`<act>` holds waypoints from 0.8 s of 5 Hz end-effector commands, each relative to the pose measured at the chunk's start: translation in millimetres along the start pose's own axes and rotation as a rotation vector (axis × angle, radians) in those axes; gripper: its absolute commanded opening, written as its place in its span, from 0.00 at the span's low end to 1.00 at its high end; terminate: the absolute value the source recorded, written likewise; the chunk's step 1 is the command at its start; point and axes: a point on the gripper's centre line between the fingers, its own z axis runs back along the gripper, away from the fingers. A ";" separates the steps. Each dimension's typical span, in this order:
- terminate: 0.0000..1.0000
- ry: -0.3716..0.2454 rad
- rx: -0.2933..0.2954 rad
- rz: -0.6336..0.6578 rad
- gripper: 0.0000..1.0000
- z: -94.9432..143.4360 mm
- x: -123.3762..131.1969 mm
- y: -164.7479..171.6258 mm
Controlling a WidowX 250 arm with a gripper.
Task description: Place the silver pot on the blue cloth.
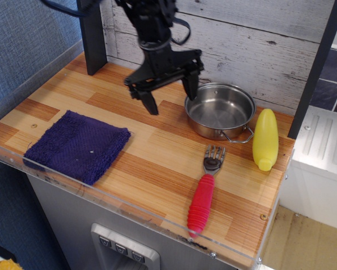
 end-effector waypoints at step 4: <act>0.00 -0.015 0.160 -0.165 0.00 -25.0 -2.3 -33.7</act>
